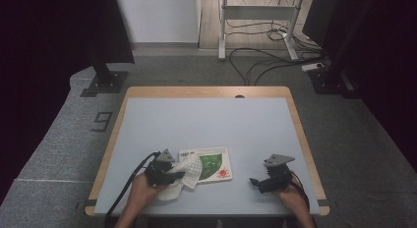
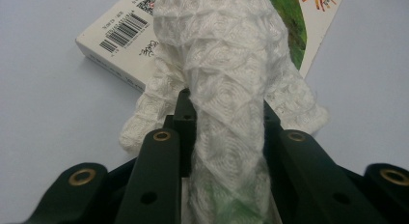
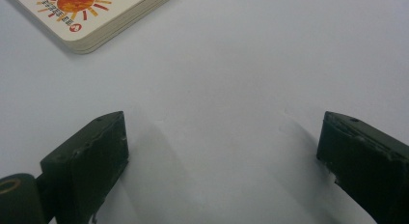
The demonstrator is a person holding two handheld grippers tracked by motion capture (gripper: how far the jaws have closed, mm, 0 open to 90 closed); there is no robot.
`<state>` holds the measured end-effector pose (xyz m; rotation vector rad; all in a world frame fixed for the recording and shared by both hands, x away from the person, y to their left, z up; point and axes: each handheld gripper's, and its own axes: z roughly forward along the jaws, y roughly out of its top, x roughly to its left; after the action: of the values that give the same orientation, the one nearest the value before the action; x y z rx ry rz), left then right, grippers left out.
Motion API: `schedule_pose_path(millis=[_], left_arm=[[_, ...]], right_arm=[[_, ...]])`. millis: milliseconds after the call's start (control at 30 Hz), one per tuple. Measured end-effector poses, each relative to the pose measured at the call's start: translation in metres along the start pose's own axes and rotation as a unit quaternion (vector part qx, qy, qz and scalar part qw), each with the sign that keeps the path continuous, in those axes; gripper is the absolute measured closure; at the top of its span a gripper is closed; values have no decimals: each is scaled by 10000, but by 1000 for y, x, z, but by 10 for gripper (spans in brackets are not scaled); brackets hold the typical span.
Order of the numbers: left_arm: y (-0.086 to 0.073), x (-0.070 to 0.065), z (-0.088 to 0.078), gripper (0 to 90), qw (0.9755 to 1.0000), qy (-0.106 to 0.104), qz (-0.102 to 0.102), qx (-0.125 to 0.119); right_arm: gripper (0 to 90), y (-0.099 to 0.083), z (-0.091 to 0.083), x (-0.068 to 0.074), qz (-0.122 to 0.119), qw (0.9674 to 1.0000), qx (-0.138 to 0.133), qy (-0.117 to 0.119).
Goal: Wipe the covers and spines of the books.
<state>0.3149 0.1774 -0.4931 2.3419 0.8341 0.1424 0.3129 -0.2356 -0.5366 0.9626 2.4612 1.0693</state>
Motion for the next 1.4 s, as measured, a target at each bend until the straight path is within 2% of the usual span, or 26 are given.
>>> schedule_pose_path(millis=[333, 667, 1067, 1400], left_arm=[[5, -4, 1, 712, 9998, 131, 88, 92], [11, -6, 4, 706, 9998, 120, 126, 131], [29, -17, 22, 704, 9995, -169, 237, 88], [50, -27, 41, 702, 9988, -281, 385, 122]], right_arm=[[35, 0, 0, 0, 6, 10000, 2, 3], [35, 0, 0, 0, 9, 10000, 2, -3], [35, 0, 0, 0, 8, 10000, 0, -2], [35, 0, 0, 0, 6, 10000, 0, -2]])
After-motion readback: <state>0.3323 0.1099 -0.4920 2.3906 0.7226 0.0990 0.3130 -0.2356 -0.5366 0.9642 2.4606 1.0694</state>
